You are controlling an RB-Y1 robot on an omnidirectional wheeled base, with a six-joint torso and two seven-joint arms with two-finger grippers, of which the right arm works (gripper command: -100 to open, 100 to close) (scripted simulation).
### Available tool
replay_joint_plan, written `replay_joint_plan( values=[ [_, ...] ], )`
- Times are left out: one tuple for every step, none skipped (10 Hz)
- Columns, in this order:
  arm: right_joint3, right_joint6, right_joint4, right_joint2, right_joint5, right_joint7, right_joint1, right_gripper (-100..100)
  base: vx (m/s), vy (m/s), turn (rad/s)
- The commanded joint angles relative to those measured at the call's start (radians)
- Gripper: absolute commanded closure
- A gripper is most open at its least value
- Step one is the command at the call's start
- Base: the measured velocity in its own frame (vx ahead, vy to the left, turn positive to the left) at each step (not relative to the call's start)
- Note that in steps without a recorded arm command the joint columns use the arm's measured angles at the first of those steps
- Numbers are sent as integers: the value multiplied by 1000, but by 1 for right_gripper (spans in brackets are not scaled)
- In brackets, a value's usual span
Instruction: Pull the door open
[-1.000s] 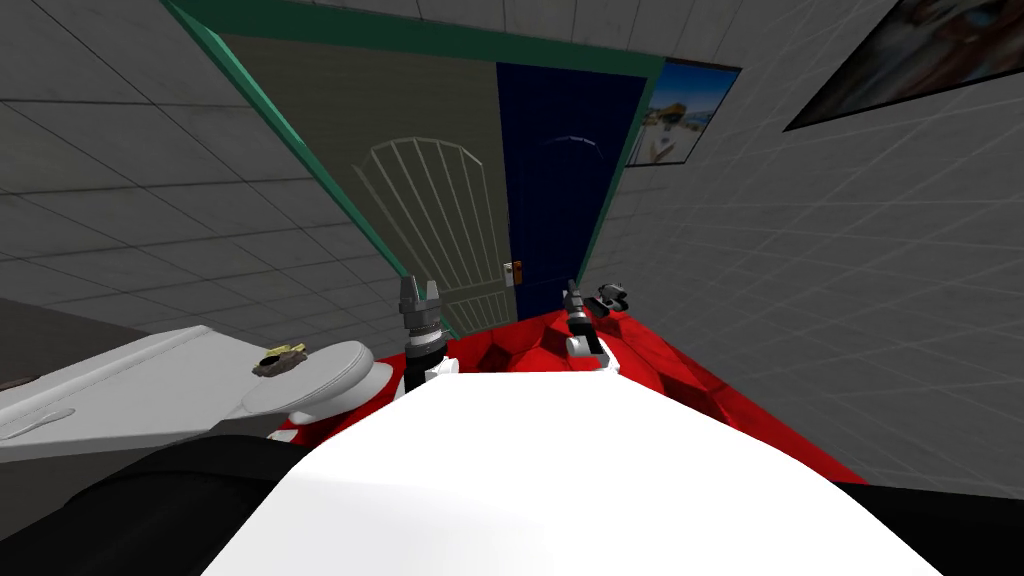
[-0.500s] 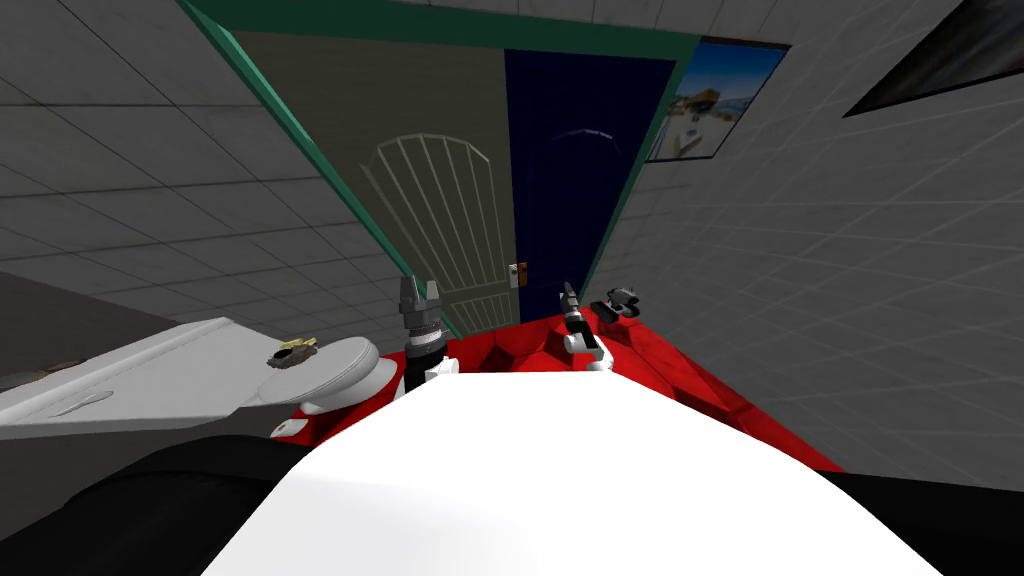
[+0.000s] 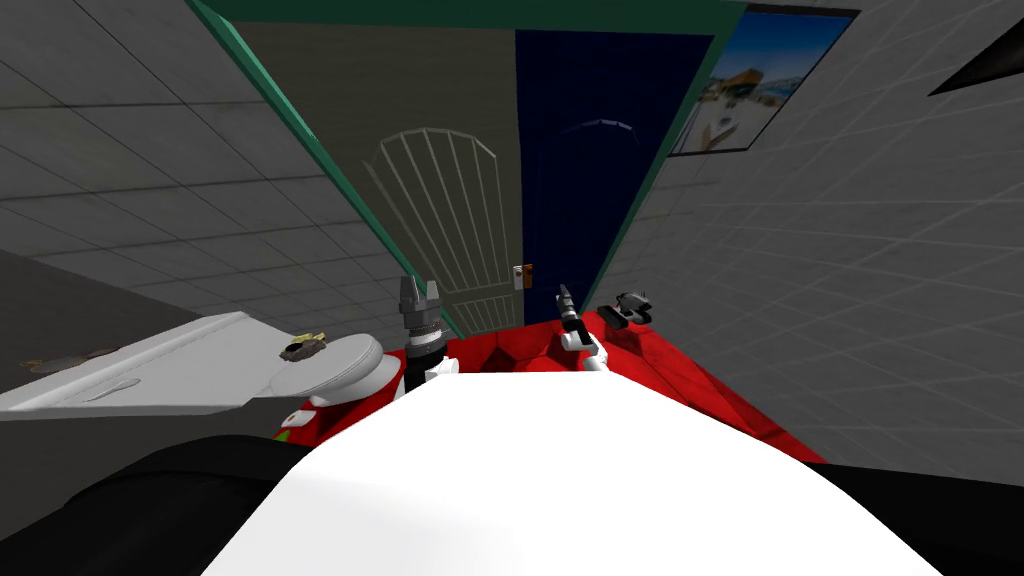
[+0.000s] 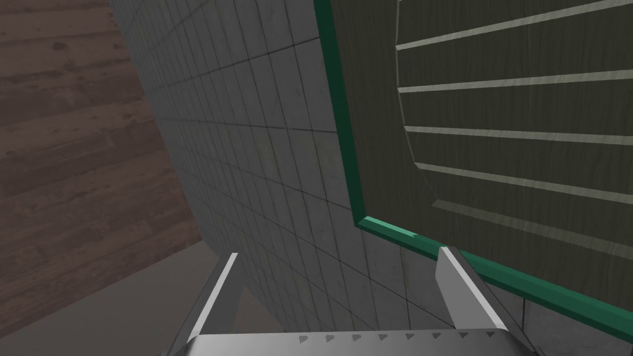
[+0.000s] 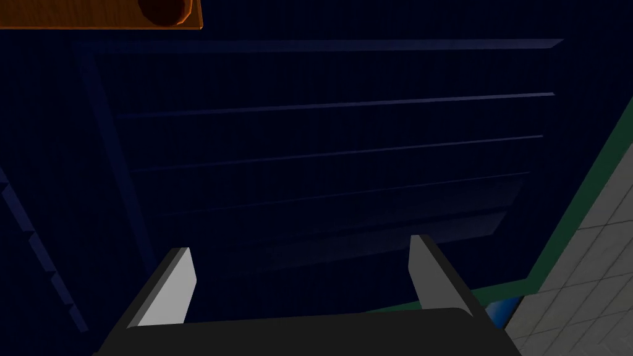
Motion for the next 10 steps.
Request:
replay_joint_plan(
  values=[
    [1,3,50,-4,-9,-5,-34,-100,79,7,108],
    [1,3,59,-4,-9,-5,-34,-100,62,1,35],
    [3,6,92,-7,-15,-8,-53,-100,61,1,65],
    [5,9,119,-9,-20,-10,-70,-100,83,-1,111],
    [6,11,147,-11,-25,-12,-87,-100,103,0,92],
    [8,14,175,-12,-30,-15,-105,-100,107,1,105],
    [8,14,182,-12,-30,-15,-105,-100,71,-5,26],
    [9,16,210,-14,-34,-17,-120,-100,62,-7,51],
    [10,18,235,-15,-39,-19,-135,-100,82,-12,95],
    [12,20,261,-17,-43,-22,-150,-100,95,-22,77]
  ],
)
